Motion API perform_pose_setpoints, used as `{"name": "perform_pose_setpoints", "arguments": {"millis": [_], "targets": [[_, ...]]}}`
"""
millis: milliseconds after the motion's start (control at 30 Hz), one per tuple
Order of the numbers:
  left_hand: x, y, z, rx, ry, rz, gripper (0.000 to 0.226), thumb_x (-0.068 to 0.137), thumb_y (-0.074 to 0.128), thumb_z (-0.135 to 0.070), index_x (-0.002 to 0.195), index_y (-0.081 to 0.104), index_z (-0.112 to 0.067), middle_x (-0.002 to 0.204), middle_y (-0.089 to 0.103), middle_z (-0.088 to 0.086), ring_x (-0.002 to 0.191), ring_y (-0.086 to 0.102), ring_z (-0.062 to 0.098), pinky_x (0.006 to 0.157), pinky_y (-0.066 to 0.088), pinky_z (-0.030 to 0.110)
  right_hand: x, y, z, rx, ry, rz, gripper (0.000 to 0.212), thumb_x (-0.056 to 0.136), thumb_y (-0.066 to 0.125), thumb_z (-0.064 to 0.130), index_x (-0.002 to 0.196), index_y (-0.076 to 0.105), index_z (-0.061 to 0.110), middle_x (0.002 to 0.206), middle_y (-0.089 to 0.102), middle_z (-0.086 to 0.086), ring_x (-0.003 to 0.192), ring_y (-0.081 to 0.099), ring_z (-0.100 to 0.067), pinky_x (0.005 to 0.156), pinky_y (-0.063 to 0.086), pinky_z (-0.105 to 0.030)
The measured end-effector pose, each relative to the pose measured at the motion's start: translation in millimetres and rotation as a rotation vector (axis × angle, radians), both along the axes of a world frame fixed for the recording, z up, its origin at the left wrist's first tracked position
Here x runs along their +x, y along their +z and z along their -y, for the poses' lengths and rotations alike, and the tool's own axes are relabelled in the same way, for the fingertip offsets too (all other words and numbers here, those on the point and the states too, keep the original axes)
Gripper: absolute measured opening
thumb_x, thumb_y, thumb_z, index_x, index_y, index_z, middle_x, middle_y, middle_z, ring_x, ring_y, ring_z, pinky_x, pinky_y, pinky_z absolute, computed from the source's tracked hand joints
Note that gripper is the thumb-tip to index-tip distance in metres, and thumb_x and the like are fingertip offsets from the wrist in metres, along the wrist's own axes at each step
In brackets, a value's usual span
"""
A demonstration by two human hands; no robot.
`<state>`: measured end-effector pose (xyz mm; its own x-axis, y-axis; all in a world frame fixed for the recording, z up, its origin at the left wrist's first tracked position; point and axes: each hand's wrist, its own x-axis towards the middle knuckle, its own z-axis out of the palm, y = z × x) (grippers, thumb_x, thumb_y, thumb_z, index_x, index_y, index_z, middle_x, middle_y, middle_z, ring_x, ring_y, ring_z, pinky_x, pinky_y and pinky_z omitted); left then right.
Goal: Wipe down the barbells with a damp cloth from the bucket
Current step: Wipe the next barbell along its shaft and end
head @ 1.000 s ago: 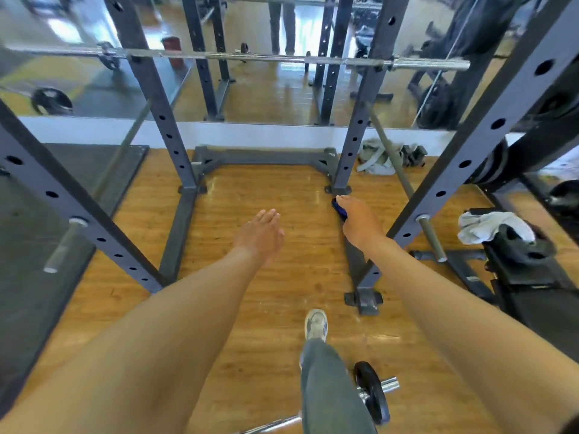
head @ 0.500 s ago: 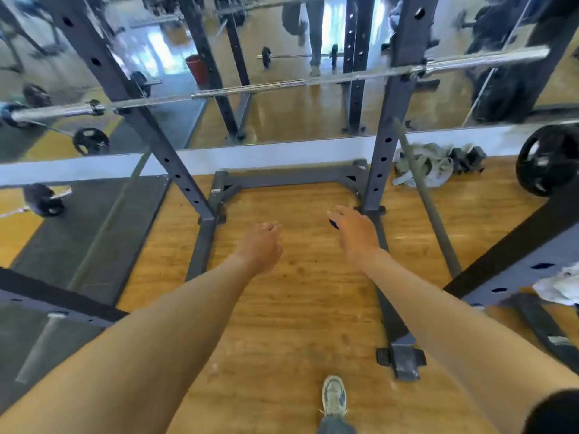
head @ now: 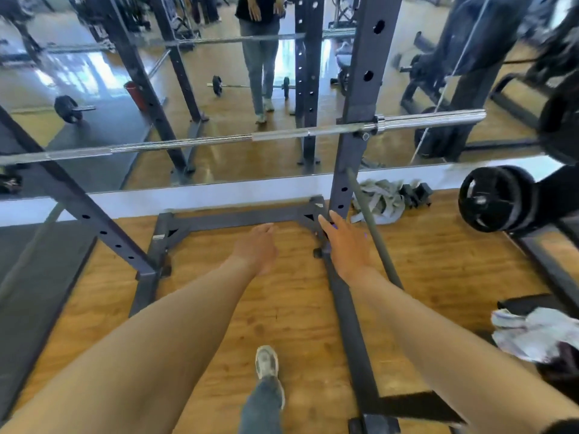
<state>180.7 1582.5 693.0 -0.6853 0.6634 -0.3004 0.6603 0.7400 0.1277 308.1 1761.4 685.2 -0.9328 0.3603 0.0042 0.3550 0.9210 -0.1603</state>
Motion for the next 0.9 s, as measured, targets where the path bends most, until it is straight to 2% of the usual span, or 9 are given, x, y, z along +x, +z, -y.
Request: {"name": "perform_pose_setpoints", "arguments": {"millis": [200, 300, 400, 533, 633, 733, 900], "targets": [[-98.8, -28.4, -130.2, 0.153, -0.136, 0.061, 0.056, 0.104, 0.045, -0.020, 0.158, 0.030, -0.017, 0.166, 0.026, -0.002, 0.148, 0.034, 0.025, 0.110, 0.041, 0.044, -75.8, -2.1, -95.5, 0.059, -0.173, 0.019, 0.084, 0.094, 0.062, -0.004, 0.162, 0.021, 0.024, 0.165, 0.026, -0.008, 0.137, 0.047, -0.026, 0.093, 0.050, -0.036], [-132.7, -31.6, -193.0, 0.197, -0.225, 0.066, 0.051, 0.105, 0.046, -0.022, 0.155, 0.035, -0.017, 0.159, 0.038, 0.001, 0.141, 0.042, 0.026, 0.103, 0.047, 0.045, -108.0, 2.5, -135.0, 0.099, -0.291, 0.029, 0.083, 0.095, 0.063, 0.002, 0.161, 0.020, 0.029, 0.165, 0.028, -0.003, 0.126, 0.057, -0.023, 0.082, 0.054, -0.032], [-166.1, -28.4, -248.0, 0.234, -0.278, 0.091, 0.053, 0.106, 0.048, -0.024, 0.156, 0.033, -0.015, 0.159, 0.038, 0.004, 0.139, 0.044, 0.028, 0.102, 0.048, 0.045, -138.6, 7.4, -170.2, 0.079, -0.400, -0.012, 0.083, 0.093, 0.058, -0.003, 0.160, 0.024, 0.030, 0.164, 0.029, -0.001, 0.118, 0.062, -0.027, 0.078, 0.057, -0.039], [-190.4, -7.2, -310.8, 0.286, -0.352, 0.084, 0.055, 0.106, 0.047, -0.026, 0.157, 0.031, -0.013, 0.163, 0.034, 0.005, 0.144, 0.040, 0.029, 0.105, 0.046, 0.046, -161.5, 16.7, -209.5, 0.042, -0.431, -0.170, 0.078, 0.085, 0.059, -0.015, 0.153, 0.042, 0.019, 0.153, 0.047, -0.007, 0.117, 0.061, -0.035, 0.075, 0.057, -0.045], [-204.5, 4.4, -352.7, 0.344, -0.380, 0.070, 0.054, 0.106, 0.045, -0.025, 0.156, 0.031, -0.013, 0.162, 0.035, 0.005, 0.146, 0.037, 0.029, 0.107, 0.044, 0.046, -176.8, 17.4, -246.2, 0.066, -0.461, -0.254, 0.080, 0.080, 0.066, -0.018, 0.150, 0.048, 0.018, 0.149, 0.052, -0.009, 0.116, 0.063, -0.035, 0.081, 0.058, -0.045], [-217.5, 12.7, -390.5, 0.412, -0.406, 0.080, 0.055, 0.105, 0.046, -0.023, 0.157, 0.032, -0.014, 0.161, 0.037, 0.004, 0.144, 0.040, 0.028, 0.106, 0.047, 0.046, -190.8, 19.3, -288.9, 0.055, -0.466, -0.305, 0.081, 0.083, 0.065, -0.015, 0.153, 0.043, 0.018, 0.152, 0.049, -0.012, 0.128, 0.057, -0.034, 0.095, 0.055, -0.043], [-237.1, 16.5, -450.3, 0.501, -0.431, 0.033, 0.060, 0.105, 0.046, -0.018, 0.160, 0.024, -0.009, 0.167, 0.024, 0.005, 0.152, 0.026, 0.022, 0.116, 0.030, 0.030, -229.6, 12.0, -361.4, 0.033, -0.438, -0.390, 0.080, 0.086, 0.057, -0.019, 0.156, 0.036, 0.015, 0.160, 0.037, -0.012, 0.144, 0.040, -0.030, 0.110, 0.045, -0.042]]}}
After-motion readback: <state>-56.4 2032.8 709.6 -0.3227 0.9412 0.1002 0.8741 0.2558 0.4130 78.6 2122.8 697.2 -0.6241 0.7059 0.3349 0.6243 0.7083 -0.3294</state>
